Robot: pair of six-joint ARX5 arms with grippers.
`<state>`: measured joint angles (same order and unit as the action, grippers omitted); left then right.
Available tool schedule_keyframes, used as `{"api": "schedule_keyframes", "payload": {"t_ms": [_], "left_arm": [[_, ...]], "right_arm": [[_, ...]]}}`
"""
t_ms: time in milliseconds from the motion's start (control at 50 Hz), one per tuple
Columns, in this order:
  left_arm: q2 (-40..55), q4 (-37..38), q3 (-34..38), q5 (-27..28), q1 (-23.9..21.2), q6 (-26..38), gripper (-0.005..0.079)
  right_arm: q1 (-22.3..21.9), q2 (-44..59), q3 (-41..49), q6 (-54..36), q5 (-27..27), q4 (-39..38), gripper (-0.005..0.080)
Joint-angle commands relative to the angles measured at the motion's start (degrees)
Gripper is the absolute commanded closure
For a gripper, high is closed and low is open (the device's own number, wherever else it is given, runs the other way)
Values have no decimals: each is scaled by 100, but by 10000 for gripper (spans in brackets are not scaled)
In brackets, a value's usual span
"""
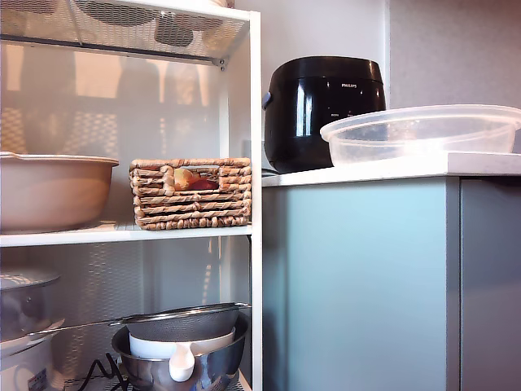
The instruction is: Pick up the plastic microwave lid from the counter next to you, then place it on the shelf
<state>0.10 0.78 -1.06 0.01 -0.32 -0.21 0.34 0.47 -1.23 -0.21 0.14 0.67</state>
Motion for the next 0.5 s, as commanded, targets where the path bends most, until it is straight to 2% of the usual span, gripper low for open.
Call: {"api": "schedule_keyframes", "payload": {"t_ms": [0,280,380,480], "left_arm": [[240,1368,50,1303,-22,20,764],[240,1311,-4,1427,-22,15,764],[240,960,-83,1851,-24,-13,764],[240,485,-173,2184,-24,-374,764]], "right_arm": [[490,-28,-1237,643,422,2277,764],[492,-28,-1237,643,407,2188,765],[492,-28,-1239,638,157,1998,765],[492,-28,-1239,638,-35,1816,765]]}}
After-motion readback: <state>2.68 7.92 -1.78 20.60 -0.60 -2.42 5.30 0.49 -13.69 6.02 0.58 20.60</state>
